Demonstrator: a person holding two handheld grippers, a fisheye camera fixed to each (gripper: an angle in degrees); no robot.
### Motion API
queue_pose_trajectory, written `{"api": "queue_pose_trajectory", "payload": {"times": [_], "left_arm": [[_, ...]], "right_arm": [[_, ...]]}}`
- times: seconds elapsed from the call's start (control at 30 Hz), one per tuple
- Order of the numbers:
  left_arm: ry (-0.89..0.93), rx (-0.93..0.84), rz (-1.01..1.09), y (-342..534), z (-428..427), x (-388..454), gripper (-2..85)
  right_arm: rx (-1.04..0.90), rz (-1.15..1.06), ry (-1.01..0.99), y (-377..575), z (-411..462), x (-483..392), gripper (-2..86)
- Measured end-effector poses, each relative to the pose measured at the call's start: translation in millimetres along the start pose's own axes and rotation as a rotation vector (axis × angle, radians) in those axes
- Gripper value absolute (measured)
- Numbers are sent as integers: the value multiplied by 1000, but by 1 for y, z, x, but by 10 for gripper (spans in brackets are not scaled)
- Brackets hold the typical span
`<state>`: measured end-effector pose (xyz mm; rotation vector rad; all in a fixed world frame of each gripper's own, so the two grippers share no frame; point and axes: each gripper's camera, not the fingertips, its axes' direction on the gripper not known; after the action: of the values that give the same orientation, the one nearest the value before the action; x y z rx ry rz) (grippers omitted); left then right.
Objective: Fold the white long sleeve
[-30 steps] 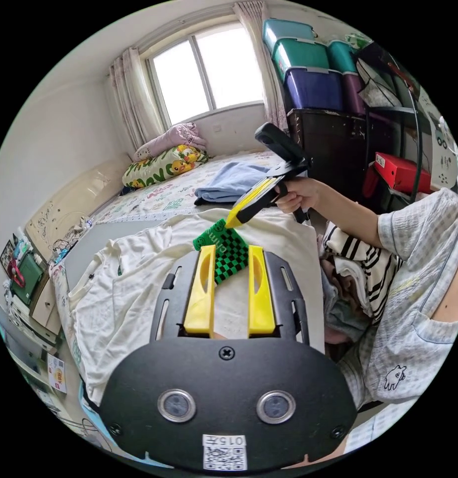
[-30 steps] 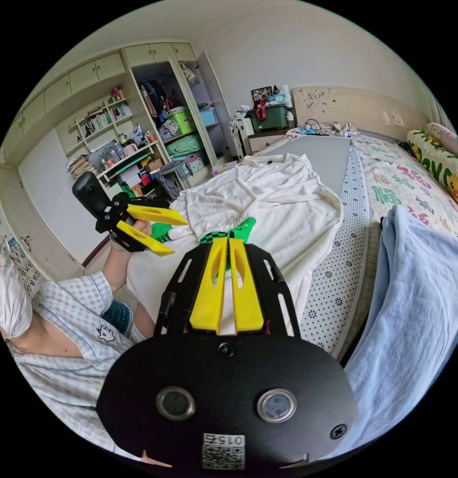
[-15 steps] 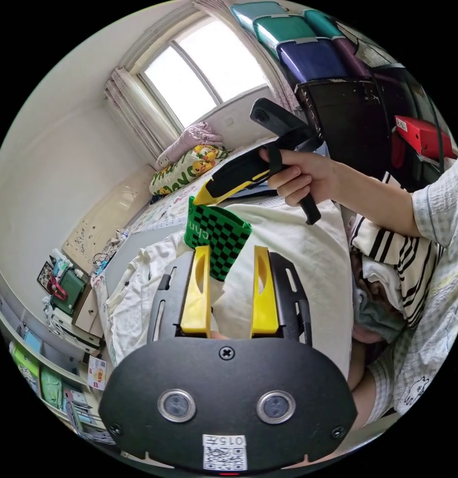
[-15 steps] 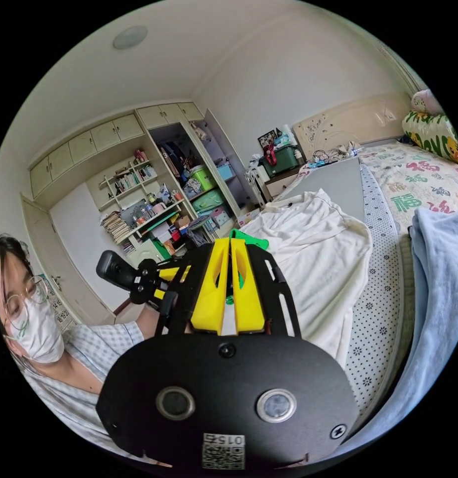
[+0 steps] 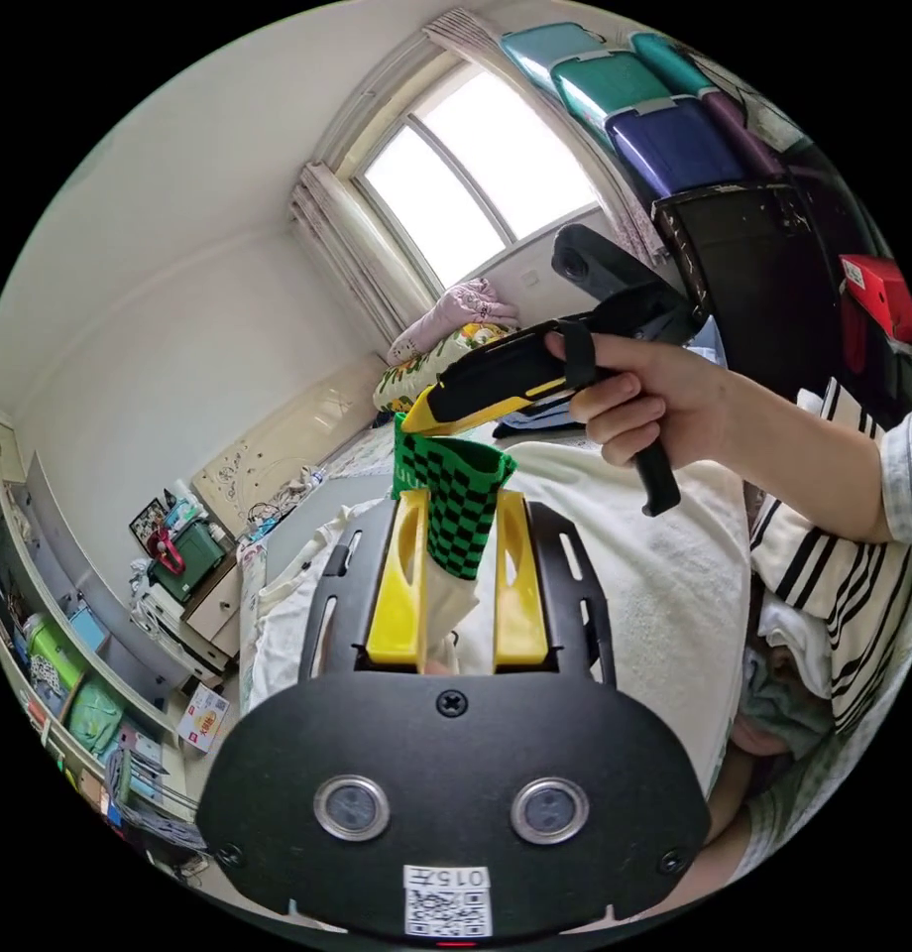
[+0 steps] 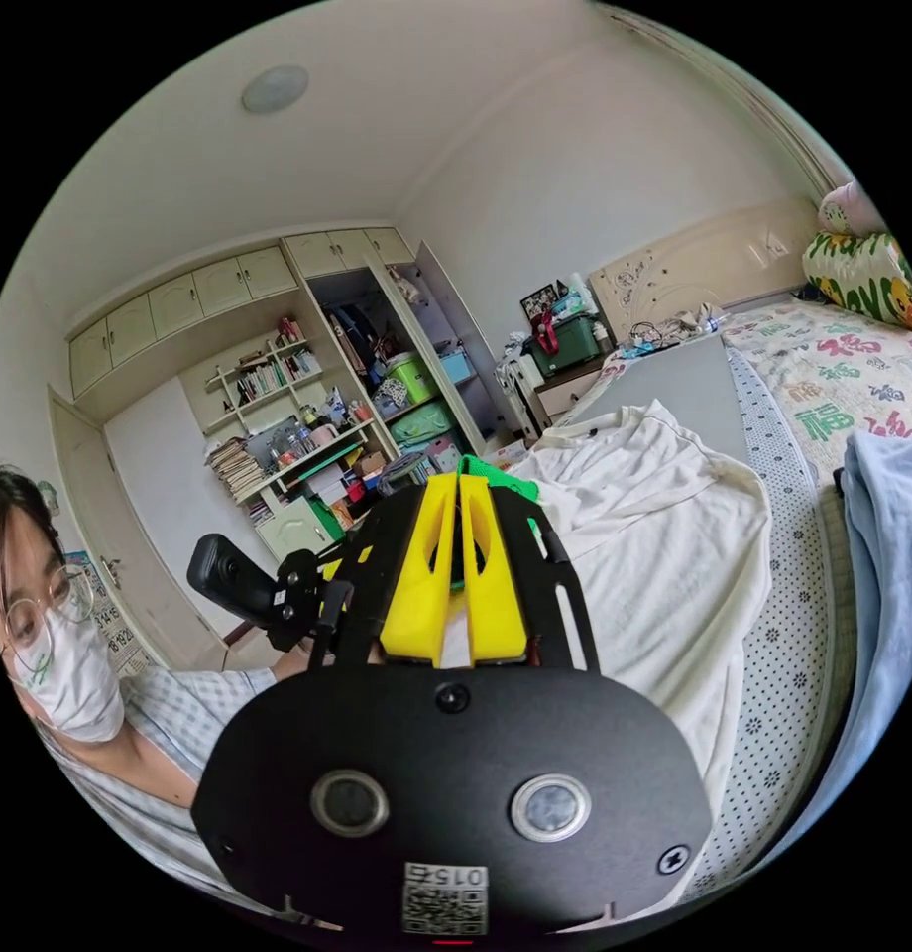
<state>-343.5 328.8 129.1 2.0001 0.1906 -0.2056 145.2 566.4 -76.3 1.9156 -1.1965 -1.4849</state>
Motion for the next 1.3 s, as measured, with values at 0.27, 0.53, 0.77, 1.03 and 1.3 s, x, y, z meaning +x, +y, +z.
{"api": "queue_pose_trajectory", "payload": {"times": [0.27, 0.53, 0.77, 1.03, 1.3], "left_arm": [[-69, 66, -254, 62, -44, -97, 12], [-87, 117, -553, 150, -70, -186, 0], [-84, 119, -571, 189, -66, -199, -1], [-41, 132, -599, 231, -51, -203, -1], [7, 155, -653, 266, -31, -201, -1]], "right_arm": [[-36, -228, 20, 39, 18, -47, 14], [-439, -745, -3, 127, 118, -162, 81], [-577, -812, 21, 174, 172, -187, 84], [-552, -743, 103, 195, 189, -191, 87], [-402, -629, 77, 196, 179, -198, 85]]}}
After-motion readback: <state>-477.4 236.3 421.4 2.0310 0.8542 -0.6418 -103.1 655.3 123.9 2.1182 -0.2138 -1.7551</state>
